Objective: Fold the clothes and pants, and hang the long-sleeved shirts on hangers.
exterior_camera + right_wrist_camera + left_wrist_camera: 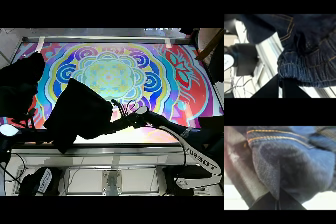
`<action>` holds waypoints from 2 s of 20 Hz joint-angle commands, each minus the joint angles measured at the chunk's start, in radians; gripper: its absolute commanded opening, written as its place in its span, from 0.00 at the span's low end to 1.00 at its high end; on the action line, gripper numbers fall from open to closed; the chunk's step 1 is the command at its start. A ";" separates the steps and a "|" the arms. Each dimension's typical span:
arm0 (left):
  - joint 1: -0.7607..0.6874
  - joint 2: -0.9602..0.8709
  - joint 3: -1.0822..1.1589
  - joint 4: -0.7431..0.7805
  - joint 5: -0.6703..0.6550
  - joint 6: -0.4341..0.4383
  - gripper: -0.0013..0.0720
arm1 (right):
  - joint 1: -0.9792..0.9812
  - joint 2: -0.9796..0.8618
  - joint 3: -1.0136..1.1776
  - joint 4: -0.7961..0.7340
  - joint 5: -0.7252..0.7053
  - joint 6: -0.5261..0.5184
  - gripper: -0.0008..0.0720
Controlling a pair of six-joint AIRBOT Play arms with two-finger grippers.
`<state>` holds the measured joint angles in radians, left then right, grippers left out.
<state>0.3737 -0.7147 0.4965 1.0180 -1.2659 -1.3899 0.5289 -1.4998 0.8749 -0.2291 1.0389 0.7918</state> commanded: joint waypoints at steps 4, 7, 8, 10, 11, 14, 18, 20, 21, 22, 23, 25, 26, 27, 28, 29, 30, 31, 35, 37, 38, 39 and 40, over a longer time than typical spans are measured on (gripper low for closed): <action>-0.001 -0.001 0.446 -0.002 -0.011 0.011 0.04 | -0.240 0.282 0.164 -0.384 0.236 0.261 0.05; -0.051 -0.002 0.581 -0.002 -0.029 0.011 0.04 | -0.352 0.444 0.296 -0.485 0.229 0.300 0.05; -0.085 -0.003 0.589 -0.003 -0.029 0.011 0.04 | -0.381 0.468 0.349 -0.513 0.228 0.300 0.05; -0.180 -0.034 0.589 -0.002 -0.030 0.008 0.04 | -0.424 0.479 0.432 -0.589 0.229 0.323 0.05; -0.237 -0.066 0.589 -0.002 -0.029 0.006 0.04 | -0.440 0.478 0.442 -0.632 0.230 0.345 0.05; -0.407 -0.207 0.589 0.006 0.010 0.007 0.03 | -0.454 0.447 0.382 -0.721 0.314 0.365 0.05; -0.533 -0.448 0.589 0.097 0.183 -0.028 0.04 | -0.454 0.430 0.056 -0.763 0.219 0.354 0.05; -0.534 -0.554 0.590 0.096 0.219 -0.047 0.04 | -0.455 0.420 -0.107 -0.814 0.087 0.352 0.05; -0.534 -0.598 0.590 0.097 0.219 -0.046 0.04 | -0.455 0.410 -0.160 -0.826 0.033 0.352 0.05; -0.534 -0.639 0.590 0.097 0.219 -0.046 0.04 | -0.455 0.394 -0.196 -0.824 -0.018 0.352 0.05; -0.534 -0.671 0.590 0.096 0.219 -0.046 0.04 | -0.454 0.378 -0.209 -0.816 -0.055 0.352 0.05; -0.534 -0.704 0.591 0.096 0.235 -0.046 0.19 | -0.455 0.349 -0.201 -0.793 -0.133 0.352 0.07; -0.533 -0.706 0.593 0.097 0.248 -0.046 0.73 | -0.454 0.346 -0.193 -0.778 -0.174 0.352 0.21; -0.528 -0.701 0.601 0.096 0.247 -0.046 1.00 | -0.455 0.347 -0.176 -0.762 -0.192 0.354 0.47; -0.517 -0.688 0.616 0.096 0.225 -0.046 0.99 | -0.455 0.347 -0.145 -0.765 -0.181 0.363 0.52; -0.503 -0.666 0.629 0.097 0.194 -0.046 0.99 | -0.455 0.347 -0.108 -0.784 -0.146 0.371 0.52; -0.483 -0.624 0.632 0.097 0.151 -0.046 0.99 | -0.455 0.351 -0.066 -0.819 -0.092 0.372 0.52; -0.468 -0.574 0.626 0.101 0.106 -0.045 0.99 | -0.462 0.360 -0.023 -0.866 -0.023 0.377 0.52; -0.458 -0.258 0.364 0.145 0.060 -0.064 0.99 | -0.586 0.451 -0.003 -0.929 0.169 0.394 0.52; -0.457 -0.092 0.130 0.141 0.063 -0.133 0.99 | -0.649 0.534 -0.093 -0.927 0.192 0.393 0.52; -0.457 -0.031 0.036 0.123 0.068 -0.136 0.99 | -0.673 0.580 -0.154 -0.920 0.188 0.394 0.52; -0.457 0.013 -0.037 0.084 0.068 -0.144 0.99 | -0.686 0.616 -0.205 -0.909 0.179 0.394 0.52; -0.457 0.032 -0.081 0.039 0.069 -0.144 0.99 | -0.687 0.647 -0.248 -0.891 0.173 0.394 0.52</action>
<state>-0.0860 -0.8207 0.6125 1.1271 -1.1938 -1.4990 -0.1116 -0.9451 0.7311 -1.1374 1.1858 1.1828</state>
